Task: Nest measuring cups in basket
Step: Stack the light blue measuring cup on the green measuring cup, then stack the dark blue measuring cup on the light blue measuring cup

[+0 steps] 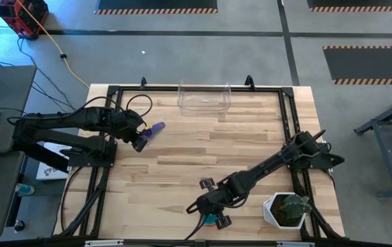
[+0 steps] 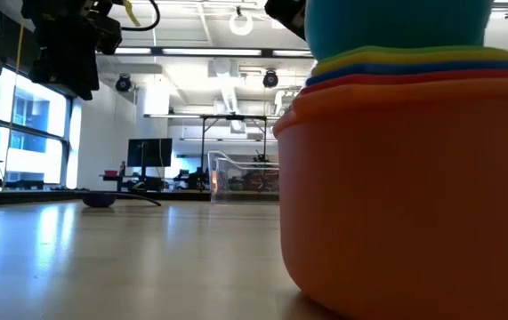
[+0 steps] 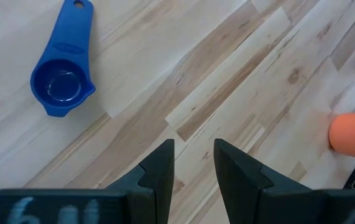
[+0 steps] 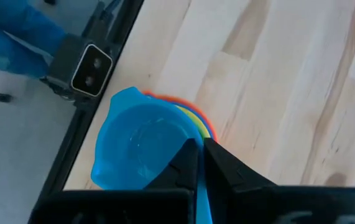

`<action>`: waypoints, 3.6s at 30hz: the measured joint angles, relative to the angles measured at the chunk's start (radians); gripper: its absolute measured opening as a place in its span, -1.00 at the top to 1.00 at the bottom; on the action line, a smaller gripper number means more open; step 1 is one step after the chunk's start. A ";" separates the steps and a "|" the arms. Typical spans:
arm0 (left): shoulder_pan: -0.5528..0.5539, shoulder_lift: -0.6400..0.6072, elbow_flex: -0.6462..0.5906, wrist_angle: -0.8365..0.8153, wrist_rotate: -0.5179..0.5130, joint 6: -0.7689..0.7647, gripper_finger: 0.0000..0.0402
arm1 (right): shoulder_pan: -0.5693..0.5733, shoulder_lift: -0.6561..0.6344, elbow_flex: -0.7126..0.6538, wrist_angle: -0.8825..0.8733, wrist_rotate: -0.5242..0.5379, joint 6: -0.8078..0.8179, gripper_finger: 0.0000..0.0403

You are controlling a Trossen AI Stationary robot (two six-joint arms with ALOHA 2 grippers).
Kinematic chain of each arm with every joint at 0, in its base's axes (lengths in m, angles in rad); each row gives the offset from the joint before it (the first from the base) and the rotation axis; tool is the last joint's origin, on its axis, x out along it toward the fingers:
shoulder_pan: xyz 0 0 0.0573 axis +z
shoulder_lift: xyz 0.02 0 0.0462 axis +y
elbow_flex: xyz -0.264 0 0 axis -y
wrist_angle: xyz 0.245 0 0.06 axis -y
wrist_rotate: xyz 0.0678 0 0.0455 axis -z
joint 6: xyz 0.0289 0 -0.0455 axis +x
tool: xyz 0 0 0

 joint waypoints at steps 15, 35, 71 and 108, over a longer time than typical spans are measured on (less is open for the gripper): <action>0.000 0.000 0.000 0.000 0.000 0.001 0.48 | -0.002 0.000 0.000 -0.005 -0.008 -0.001 0.64; 0.006 0.000 0.000 0.000 -0.054 0.052 0.48 | -0.142 0.000 0.000 0.124 0.159 0.101 0.57; 0.381 0.391 0.000 -0.006 -0.061 0.468 0.48 | -0.539 -0.014 0.001 0.265 -0.020 0.062 0.57; 0.469 0.684 -0.001 0.077 -0.063 0.508 0.61 | -0.586 -0.039 0.002 0.257 -0.029 0.039 0.57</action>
